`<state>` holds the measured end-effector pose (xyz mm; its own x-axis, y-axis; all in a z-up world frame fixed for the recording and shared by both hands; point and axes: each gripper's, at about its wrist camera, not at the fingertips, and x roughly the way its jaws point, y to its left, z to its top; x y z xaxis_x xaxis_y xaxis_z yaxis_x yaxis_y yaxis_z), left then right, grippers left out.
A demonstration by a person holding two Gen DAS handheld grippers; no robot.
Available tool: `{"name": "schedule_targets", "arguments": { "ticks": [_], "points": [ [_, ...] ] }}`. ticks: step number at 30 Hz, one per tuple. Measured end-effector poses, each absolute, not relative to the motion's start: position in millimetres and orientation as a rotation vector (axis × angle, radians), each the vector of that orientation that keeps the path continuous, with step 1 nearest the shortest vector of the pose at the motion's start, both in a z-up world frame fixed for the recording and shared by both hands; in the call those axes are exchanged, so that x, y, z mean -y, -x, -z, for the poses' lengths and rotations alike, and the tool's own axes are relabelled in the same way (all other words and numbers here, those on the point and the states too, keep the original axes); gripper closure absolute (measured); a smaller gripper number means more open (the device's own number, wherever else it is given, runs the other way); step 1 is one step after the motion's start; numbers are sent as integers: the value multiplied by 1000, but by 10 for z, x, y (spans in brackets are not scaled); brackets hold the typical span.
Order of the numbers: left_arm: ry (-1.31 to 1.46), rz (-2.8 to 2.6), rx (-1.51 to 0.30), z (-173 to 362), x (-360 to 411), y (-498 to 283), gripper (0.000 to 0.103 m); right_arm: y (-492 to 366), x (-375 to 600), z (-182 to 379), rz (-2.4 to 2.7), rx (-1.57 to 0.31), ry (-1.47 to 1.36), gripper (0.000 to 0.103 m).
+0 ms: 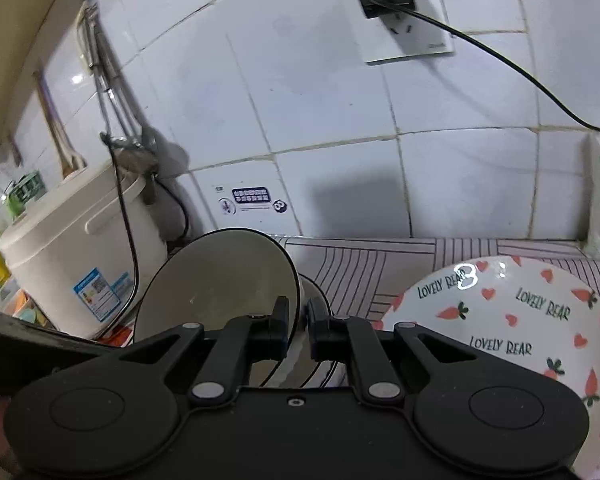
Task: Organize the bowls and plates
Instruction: 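Lift the bowl with both grippers and carry it over the two stacked bowls, then lower the bowl onto the stacked bowls and open both grippers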
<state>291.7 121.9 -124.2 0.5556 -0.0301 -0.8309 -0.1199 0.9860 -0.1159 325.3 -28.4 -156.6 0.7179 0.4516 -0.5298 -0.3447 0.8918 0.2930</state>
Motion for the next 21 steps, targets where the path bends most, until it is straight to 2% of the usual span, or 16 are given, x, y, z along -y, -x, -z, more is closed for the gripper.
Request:
{"name": "schedule_targets", "arguments": {
  "ticks": [10, 12, 21],
  "points": [
    [189, -64, -1024, 1312, -1203, -3017, 82, -3289, 141, 1584, -413, -613, 21, 90],
    [174, -78, -1022, 1298, -1167, -3033, 82, -3303, 110, 1590, -412, -612, 39, 86],
    [153, -95, -972, 1274, -1142, -2953, 78, -3295, 107, 1587, -420, -616, 64, 82]
  ]
}}
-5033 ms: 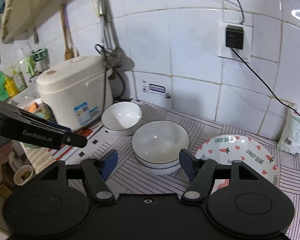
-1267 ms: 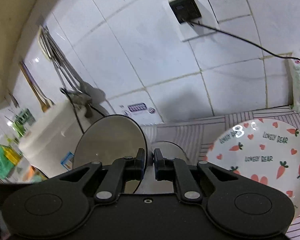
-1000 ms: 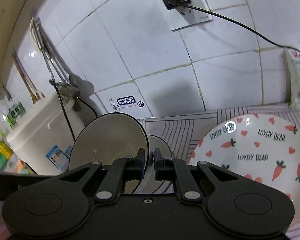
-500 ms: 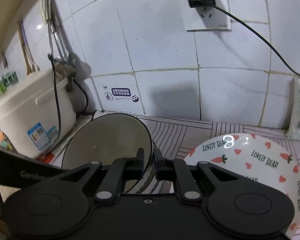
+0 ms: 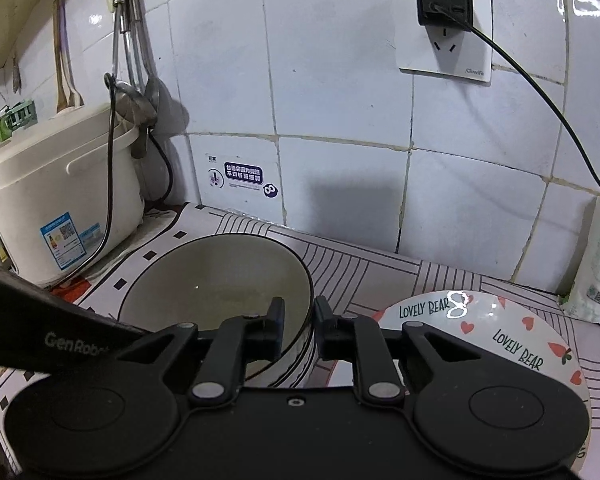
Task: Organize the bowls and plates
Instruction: 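Lower the bowl onto the stacked bowls and open both grippers, then close both grippers on the rim of the three-bowl stack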
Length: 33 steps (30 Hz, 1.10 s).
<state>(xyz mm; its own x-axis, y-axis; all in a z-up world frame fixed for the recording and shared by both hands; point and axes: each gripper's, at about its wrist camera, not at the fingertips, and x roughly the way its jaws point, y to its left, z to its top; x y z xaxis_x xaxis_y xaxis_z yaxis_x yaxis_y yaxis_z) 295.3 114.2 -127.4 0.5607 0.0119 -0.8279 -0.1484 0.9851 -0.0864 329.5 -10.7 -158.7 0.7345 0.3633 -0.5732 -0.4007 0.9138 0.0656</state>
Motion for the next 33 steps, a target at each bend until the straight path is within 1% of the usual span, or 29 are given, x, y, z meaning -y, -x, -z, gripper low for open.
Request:
{"name": "schedule_targets", "arguments": {
  "ticks": [1, 2, 5, 7, 8, 11, 14, 22, 33],
  "points": [
    [123, -99, -963, 1262, -1119, -2932, 77, -3275, 111, 1577, -421, -614, 64, 78],
    [100, -100, -956, 1244, -1105, -2908, 74, -3251, 119, 1566, -422, -612, 62, 71],
    [96, -87, -938, 1164, -1119, -2820, 65, -3150, 172, 1508, -411, -601, 71, 63],
    [91, -91, -916, 1101, -1104, -2724, 63, -3083, 232, 1450, -411, -599, 69, 59],
    [80, -88, -906, 1070, -1084, -2668, 62, -3044, 264, 1418, -417, -599, 68, 55],
    [62, -76, -871, 981, -1037, -2505, 61, -2910, 336, 1323, -458, -590, 77, 50],
    [52, -62, -852, 899, -1019, -2370, 57, -2746, 397, 1223, -488, -570, 84, 46],
    [35, -18, -832, 795, -969, -2099, 57, -2398, 511, 1089, -522, -541, 81, 40],
    [55, 36, -848, 1017, -1008, -1933, 56, -2141, 540, 1342, -537, -579, 64, 34]
  ]
}}
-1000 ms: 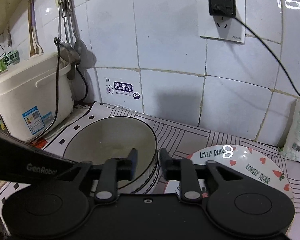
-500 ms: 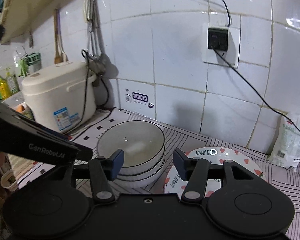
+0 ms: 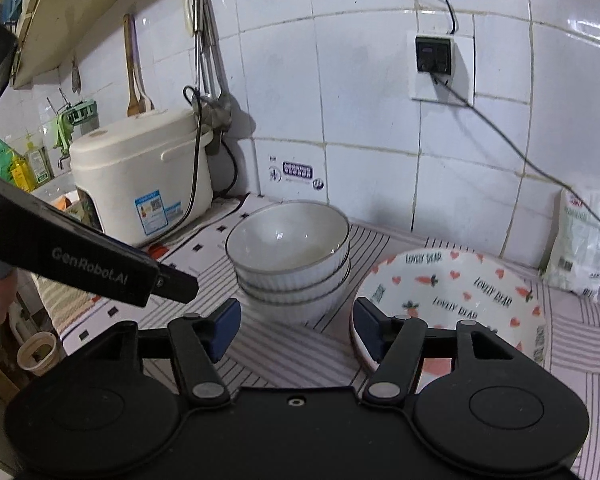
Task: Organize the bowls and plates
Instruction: 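Close both grippers on the rim of the three-bowl stack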
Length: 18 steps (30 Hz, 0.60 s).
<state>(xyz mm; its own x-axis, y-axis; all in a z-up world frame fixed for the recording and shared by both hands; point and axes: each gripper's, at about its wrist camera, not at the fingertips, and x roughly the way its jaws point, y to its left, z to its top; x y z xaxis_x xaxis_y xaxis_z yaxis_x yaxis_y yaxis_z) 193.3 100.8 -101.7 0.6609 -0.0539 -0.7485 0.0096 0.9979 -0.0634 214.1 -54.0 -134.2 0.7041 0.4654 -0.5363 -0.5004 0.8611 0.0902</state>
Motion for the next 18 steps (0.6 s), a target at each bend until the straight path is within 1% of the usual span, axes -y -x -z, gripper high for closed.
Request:
{"name": "schedule_targets", "arguments": {
  "ticks": [2, 9, 15, 18],
  "points": [
    [74, 43, -846, 1073, -1036, -1940, 56, -2127, 527, 1438, -544, -587, 55, 31],
    [168, 61, -787, 1118, -1241, -1990, 54, -2252, 443, 1851, -540, -632, 36, 31],
    [280, 49, -711, 1103, -1452, -2096, 52, -2446, 297, 2040, -543, -665, 30, 30],
    [345, 71, -705, 1083, -1532, -2209, 49, -2508, 191, 2116, -558, -668, 29, 29]
  ]
}}
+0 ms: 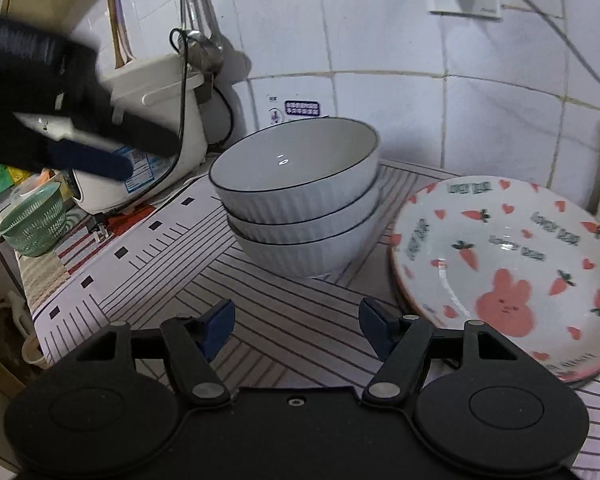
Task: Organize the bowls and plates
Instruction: 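Close both grippers on the rim of the three-bowl stack, then lift the bowl stack with both grippers and carry it over the plates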
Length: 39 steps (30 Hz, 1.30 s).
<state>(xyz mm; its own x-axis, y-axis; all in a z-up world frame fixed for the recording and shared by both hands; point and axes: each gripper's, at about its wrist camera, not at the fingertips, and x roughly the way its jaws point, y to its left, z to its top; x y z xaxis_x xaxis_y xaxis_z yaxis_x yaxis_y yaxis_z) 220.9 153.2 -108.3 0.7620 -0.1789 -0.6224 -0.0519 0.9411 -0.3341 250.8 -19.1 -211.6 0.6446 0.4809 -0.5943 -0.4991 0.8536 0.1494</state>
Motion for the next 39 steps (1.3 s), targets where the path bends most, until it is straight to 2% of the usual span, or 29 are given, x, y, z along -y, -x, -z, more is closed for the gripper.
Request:
{"name": "schedule_targets", "arguments": {
  "ticks": [12, 27, 33, 39],
  "points": [
    [445, 172, -903, 1652, -1703, -3011, 48, -2723, -190, 2297, -574, -680, 93, 28],
    [515, 252, -885, 1988, -1771, -3325, 48, -2875, -300, 2348, -510, -696, 60, 29],
    [561, 255, -911, 2004, -1833, -3357, 54, -2994, -251, 2232, -494, -796, -19, 29],
    [596, 249, -941, 2011, -1863, -3392, 56, -2815, -180, 1978, -535, -748, 142, 27]
  ]
}}
